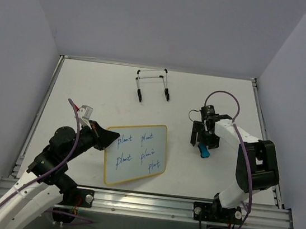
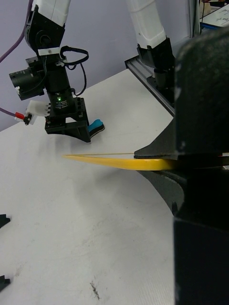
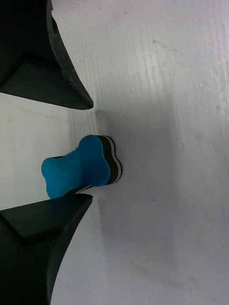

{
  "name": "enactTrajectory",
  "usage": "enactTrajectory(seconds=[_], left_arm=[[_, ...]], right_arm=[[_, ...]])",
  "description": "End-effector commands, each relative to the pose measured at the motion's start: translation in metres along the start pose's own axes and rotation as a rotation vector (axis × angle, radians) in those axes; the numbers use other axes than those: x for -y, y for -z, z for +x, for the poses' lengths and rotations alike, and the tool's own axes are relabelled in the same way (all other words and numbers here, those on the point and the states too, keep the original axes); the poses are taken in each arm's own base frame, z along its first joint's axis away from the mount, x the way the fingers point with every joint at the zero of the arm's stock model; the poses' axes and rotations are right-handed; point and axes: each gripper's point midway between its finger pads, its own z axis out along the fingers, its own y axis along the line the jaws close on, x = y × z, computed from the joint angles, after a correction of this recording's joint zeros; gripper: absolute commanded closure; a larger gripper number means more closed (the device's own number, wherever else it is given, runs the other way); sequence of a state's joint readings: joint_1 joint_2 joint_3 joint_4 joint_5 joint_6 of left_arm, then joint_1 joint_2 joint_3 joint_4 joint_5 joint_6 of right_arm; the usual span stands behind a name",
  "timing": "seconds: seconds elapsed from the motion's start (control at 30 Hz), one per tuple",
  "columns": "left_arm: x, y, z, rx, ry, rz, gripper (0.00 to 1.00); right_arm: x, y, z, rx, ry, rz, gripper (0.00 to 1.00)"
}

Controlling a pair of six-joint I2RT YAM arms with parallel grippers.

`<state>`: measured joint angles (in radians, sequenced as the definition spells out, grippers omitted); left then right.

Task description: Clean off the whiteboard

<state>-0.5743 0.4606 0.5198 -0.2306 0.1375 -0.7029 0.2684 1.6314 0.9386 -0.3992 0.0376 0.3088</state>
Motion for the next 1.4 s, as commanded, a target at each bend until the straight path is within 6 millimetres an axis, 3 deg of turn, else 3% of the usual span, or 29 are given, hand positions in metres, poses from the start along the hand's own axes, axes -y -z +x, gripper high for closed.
enactTrajectory(seconds=[0.0,0.13,0.33,0.57,0.87,0.97,1.0,1.07,1.2,1.37], left_arm=[[-0.003,-0.001,0.012,-0.067,-0.055,0.003,0.98],[-0.002,-0.002,0.012,-0.071,-0.054,0.006,0.98],[0.0,-0.002,0.011,-0.07,-0.057,0.012,0.98],[0.004,-0.001,0.012,-0.079,-0.055,0.027,0.98],[0.005,-0.001,0.012,-0.079,-0.054,0.033,0.98],[0.003,-0.002,0.012,-0.082,-0.053,0.025,0.98],[0.003,-0.003,0.012,-0.083,-0.054,0.024,0.98],[0.001,-0.004,0.014,-0.09,-0.053,0.02,0.98],[-0.001,-0.005,0.015,-0.089,-0.052,0.009,0.98],[-0.01,-0.011,0.017,-0.098,-0.053,-0.031,0.98]], right_arm=[[0.009,0.001,0.001,-0.02,-0.029,-0.01,0.34],[0.013,-0.006,0.012,-0.08,-0.023,0.009,0.43],[0.014,0.007,0.015,-0.054,-0.04,0.028,0.45],[0.026,0.004,0.029,-0.103,-0.075,0.094,0.51],[0.023,0.006,0.028,-0.096,-0.075,0.081,0.64],[0.023,0.006,0.028,-0.095,-0.074,0.081,0.76],[0.023,0.008,0.027,-0.088,-0.072,0.08,0.88],[0.024,0.009,0.024,-0.075,-0.078,0.082,0.92],[0.022,0.022,0.014,-0.009,-0.092,0.068,0.96],[-0.009,0.065,-0.012,0.202,-0.113,-0.061,0.99]])
